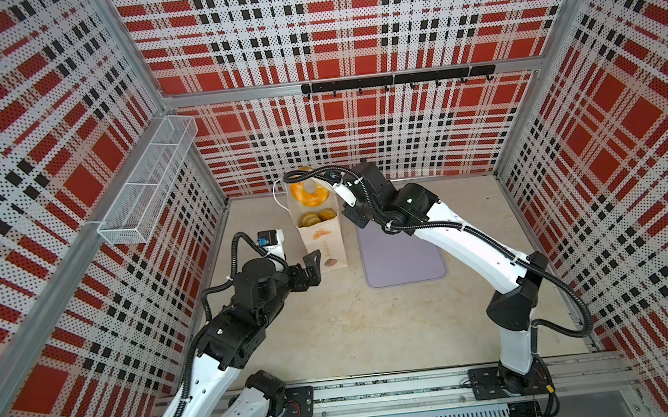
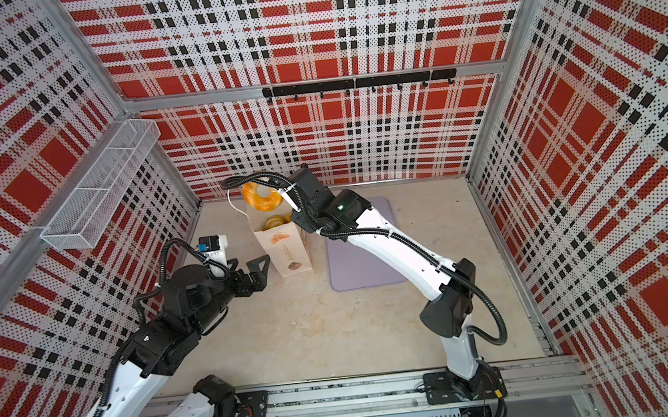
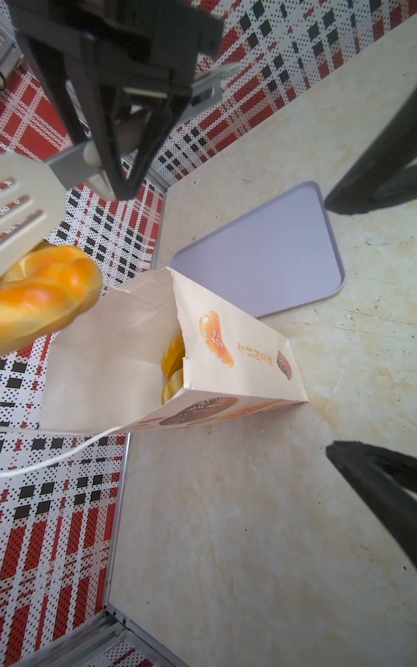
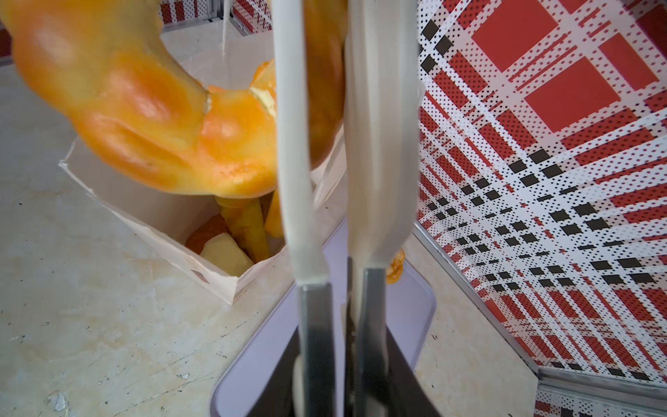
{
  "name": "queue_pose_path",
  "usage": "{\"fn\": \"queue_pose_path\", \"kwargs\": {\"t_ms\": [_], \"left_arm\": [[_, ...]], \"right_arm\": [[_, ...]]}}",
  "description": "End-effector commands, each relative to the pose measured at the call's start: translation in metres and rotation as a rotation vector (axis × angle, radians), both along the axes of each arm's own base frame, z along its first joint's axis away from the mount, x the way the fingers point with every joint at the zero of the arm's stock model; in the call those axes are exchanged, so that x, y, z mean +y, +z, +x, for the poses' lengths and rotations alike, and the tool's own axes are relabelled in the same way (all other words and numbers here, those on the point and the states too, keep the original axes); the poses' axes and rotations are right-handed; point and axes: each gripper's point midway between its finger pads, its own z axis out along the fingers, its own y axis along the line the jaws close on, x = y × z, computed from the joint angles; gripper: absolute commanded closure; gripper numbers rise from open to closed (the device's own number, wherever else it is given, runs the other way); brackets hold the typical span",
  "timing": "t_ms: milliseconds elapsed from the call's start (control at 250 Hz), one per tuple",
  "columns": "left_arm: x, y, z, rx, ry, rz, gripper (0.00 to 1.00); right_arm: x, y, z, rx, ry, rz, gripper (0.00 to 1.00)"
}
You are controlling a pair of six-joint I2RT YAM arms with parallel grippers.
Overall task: Place the fake bread into the paper bag
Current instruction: 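Open the tongs with the right gripper to drop the ring bread into the bag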
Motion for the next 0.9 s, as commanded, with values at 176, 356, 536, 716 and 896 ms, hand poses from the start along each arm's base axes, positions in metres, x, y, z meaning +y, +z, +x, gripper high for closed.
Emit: {"fn": "queue_pose_path", "kwargs": {"t_ms": [176,356,536,716,896], "left_arm": [[0.006,-0.008,-0.004,0.023,0.016,-0.012,0.01],[0.006,-0.013,-0.004,0.03,0.009,-0.014,0.01],[0.003,-0.022,-0.004,0.048,-0.003,-0.011,0.01],[-0.001,-0.023,-0.003,0.053,-0.02,-0.02,0.01],[-0.003,-0.025,-0.003,0.061,-0.026,-0.028,0.01]], "right_arm": [[0.008,0.02,0.022,-0.134,-0.064,0.009,0.67],[0.007,0.015,0.026,-0.154,-0.088,-0.034,0.67],[0.006,0.014,0.027,-0.174,-0.102,-0.072,0.64],[0.008,0.01,0.027,-0.169,-0.096,-0.092,0.59],[0.008,0.011,0.026,-0.163,-0.092,-0.103,0.56]]}}
